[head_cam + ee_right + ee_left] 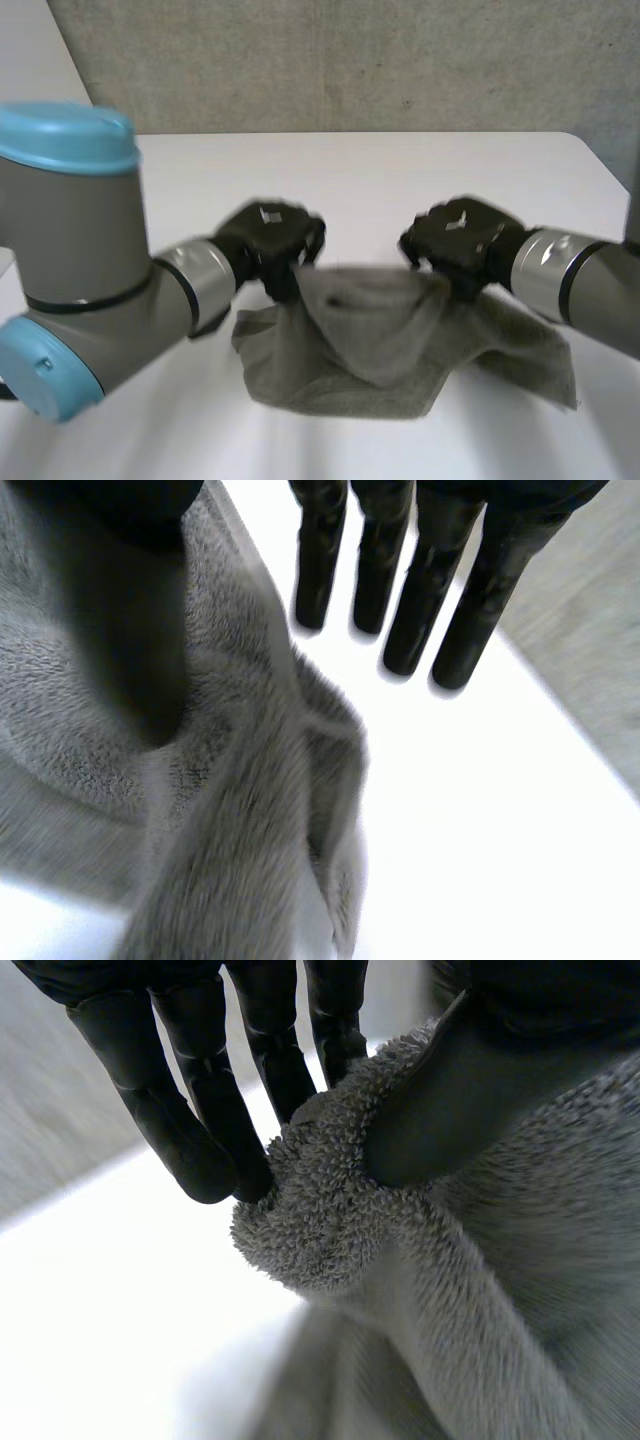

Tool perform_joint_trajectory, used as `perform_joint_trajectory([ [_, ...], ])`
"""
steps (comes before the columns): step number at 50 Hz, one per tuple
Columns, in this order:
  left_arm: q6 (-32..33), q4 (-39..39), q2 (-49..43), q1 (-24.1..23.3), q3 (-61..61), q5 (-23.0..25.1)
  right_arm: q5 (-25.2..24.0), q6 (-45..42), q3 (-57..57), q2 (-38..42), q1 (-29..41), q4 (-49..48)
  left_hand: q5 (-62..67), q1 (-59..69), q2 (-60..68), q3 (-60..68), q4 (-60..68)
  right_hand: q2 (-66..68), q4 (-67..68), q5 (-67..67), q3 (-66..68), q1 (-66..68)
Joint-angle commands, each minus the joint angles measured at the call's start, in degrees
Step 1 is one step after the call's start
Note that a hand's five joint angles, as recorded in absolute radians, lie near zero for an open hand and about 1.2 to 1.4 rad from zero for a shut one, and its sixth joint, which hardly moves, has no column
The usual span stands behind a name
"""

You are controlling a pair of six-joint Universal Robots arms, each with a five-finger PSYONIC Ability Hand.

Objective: Fold the towel.

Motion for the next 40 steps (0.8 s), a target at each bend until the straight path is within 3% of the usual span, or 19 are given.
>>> perform_joint_trajectory([
  [1,1.19,-5.74,0.67,-3.23,-6.05,0.29,0.45,-2.92,-2.41,1.40,0.67,3.63,-13.35,-0.14,-2.36,-8.56,-6.40,-20.63,-22.77,-21.18,-22.54,-20.50],
  [5,1.10,-5.74,4.18,-3.14,-9.04,0.38,-0.34,4.82,-5.58,-0.18,-0.99,3.19,-13.35,-0.14,-2.36,-8.56,-6.40,-20.63,-22.77,-21.18,-22.54,-20.50],
  [9,1.10,-5.74,6.64,-3.06,-10.45,0.38,-0.78,5.72,-5.23,-0.36,-3.80,2.75,-13.35,-0.14,-2.36,-8.56,-6.40,-20.55,-22.69,-21.09,-22.46,-20.42],
  [10,1.19,-5.65,7.70,-2.97,-11.15,0.47,-1.22,5.63,-4.71,-0.27,-4.51,2.22,-21.65,-8.45,-10.67,-16.86,-14.70,-20.21,-22.35,-20.76,-22.13,-20.08],
  [11,1.19,-5.65,7.71,-2.97,-11.16,0.47,-1.22,5.63,-4.71,-0.27,-4.51,2.22,-21.74,-8.53,-10.75,-16.95,-14.78,-20.21,-22.35,-20.76,-22.12,-20.08],
  [13,1.19,-5.65,9.72,-2.79,-12.30,0.47,-2.79,5.46,-2.70,0.08,-5.04,0.82,-54.06,-40.86,-43.08,-49.27,-47.11,-18.20,-20.34,-18.75,-20.12,-18.08],
  [16,1.19,-5.65,10.52,-2.79,-13.01,0.55,-3.59,5.20,-0.15,0.78,-4.87,-0.76,-59.75,-46.55,-48.77,-54.96,-52.80,-14.01,-16.15,-14.56,-15.92,-13.88],
  [18,1.28,-5.56,11.40,-2.70,-13.97,0.55,-3.59,5.02,1.08,1.48,-4.78,-1.82,-72.12,-58.92,-61.14,-67.33,-65.17,-10.82,-12.96,-11.37,-12.74,-10.69],
  [19,1.28,-5.56,11.40,-2.70,-13.97,0.55,-3.59,5.02,1.10,1.49,-4.78,-1.83,-72.20,-58.99,-61.22,-67.41,-65.25,-10.79,-12.93,-11.34,-12.70,-10.66],
  [20,1.37,-5.22,11.66,-2.53,-14.15,0.47,-3.77,4.67,2.40,2.18,-4.86,-2.96,-81.86,-68.65,-70.87,-77.07,-74.91,-8.29,-10.43,-8.84,-10.21,-8.16],
  [32,3.83,2.87,11.49,0.64,-11.16,0.91,-3.59,4.31,15.75,1.75,-6.44,-11.57,-80.61,-67.41,-69.63,-75.82,-73.66,-7.09,-9.23,-7.64,-9.00,-6.96],
  [38,14.29,3.05,5.34,3.01,-6.41,7.32,-3.24,5.81,21.75,0.52,-7.33,-17.29,-79.77,-66.56,-68.78,-74.98,-72.82,-7.26,-9.40,-7.80,-9.17,-7.13],
  [40,21.20,0.34,2.19,3.71,-5.01,11.69,-3.24,7.56,24.81,0.34,-7.41,-20.53,-79.77,-66.56,-68.78,-74.98,-72.82,-7.26,-9.40,-7.80,-9.17,-7.13],
])
